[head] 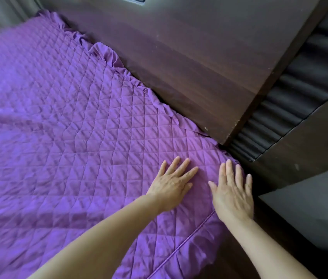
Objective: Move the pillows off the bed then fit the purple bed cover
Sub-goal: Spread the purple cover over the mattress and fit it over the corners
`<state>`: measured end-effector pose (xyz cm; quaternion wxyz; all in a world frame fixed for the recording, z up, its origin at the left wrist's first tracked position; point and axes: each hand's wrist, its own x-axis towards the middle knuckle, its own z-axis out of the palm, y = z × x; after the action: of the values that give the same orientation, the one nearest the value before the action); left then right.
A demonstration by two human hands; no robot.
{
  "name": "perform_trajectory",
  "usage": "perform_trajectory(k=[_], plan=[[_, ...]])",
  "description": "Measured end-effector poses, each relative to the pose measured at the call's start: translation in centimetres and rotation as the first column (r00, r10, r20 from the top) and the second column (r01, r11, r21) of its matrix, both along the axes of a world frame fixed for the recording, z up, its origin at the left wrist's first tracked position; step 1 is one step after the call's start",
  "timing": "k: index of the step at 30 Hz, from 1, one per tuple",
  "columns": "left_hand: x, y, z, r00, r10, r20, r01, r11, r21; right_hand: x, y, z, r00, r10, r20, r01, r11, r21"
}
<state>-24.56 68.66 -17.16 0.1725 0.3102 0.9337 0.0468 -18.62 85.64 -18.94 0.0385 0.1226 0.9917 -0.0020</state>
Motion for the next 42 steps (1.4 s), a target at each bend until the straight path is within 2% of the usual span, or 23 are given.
perform_trajectory(k=[3,6,8,10,12,14,16,18,23,25,28,31,35,38,42], plan=[[4.2,-5.6,-0.4,0.980,0.135,-0.150,-0.138,0.990,-0.012,1.8,-1.4,1.2,0.996,0.075,-0.038,-0.075,0.997,0.015],[8.0,-12.1,-0.7,0.925,0.368,-0.098,-0.376,0.923,-0.083,5.4,-4.9,1.1,0.949,0.314,0.003,-0.314,0.949,-0.005],[10.5,-15.8,-1.3,0.879,0.477,0.012,-0.473,0.874,-0.113,8.0,-6.8,0.7,0.937,0.338,0.095,-0.337,0.941,-0.027],[13.9,-19.3,-1.5,0.899,0.423,0.111,-0.419,0.906,-0.058,10.0,-8.8,1.2,0.955,0.247,0.163,-0.245,0.969,-0.034],[16.8,-21.9,-1.0,0.938,0.318,0.138,-0.323,0.946,0.016,11.4,-11.3,2.3,0.964,0.210,0.164,-0.206,0.978,-0.041],[18.9,-24.2,-1.0,0.947,0.292,0.134,-0.297,0.955,0.023,12.5,-14.1,2.9,0.933,0.346,0.103,-0.345,0.938,-0.020],[21.1,-25.9,-0.8,0.933,0.332,0.136,-0.337,0.942,0.009,14.0,-17.2,3.5,0.848,0.521,0.096,-0.516,0.853,-0.075],[23.6,-27.6,-1.0,0.899,0.392,0.196,-0.397,0.918,-0.014,15.7,-20.1,3.7,0.775,0.621,0.112,-0.606,0.782,-0.142],[31.0,-31.1,-0.6,0.889,0.387,0.244,-0.363,0.921,-0.137,20.9,-23.9,4.5,0.652,0.704,0.282,-0.678,0.708,-0.198],[33.3,-31.9,-0.1,0.889,0.381,0.254,-0.338,0.920,-0.200,22.4,-24.2,4.3,0.634,0.702,0.324,-0.693,0.702,-0.164],[35.7,-32.8,0.1,0.929,0.324,0.181,-0.291,0.939,-0.184,23.3,-25.1,4.4,0.643,0.684,0.346,-0.703,0.705,-0.087],[36.6,-33.5,-0.5,0.963,0.269,-0.014,-0.270,0.960,-0.069,23.2,-25.8,3.8,0.667,0.719,0.195,-0.724,0.688,-0.059],[37.5,-32.7,0.5,0.968,0.240,-0.073,-0.242,0.970,-0.030,23.4,-25.9,4.1,0.667,0.736,0.113,-0.737,0.675,-0.043],[38.8,-32.6,0.9,0.984,0.175,-0.017,-0.175,0.984,-0.021,25.1,-24.8,3.5,0.623,0.779,0.071,-0.777,0.627,-0.058],[38.2,-31.4,2.2,0.966,0.201,0.163,-0.184,0.976,-0.117,26.4,-24.3,3.4,0.647,0.760,0.062,-0.759,0.650,-0.041]])
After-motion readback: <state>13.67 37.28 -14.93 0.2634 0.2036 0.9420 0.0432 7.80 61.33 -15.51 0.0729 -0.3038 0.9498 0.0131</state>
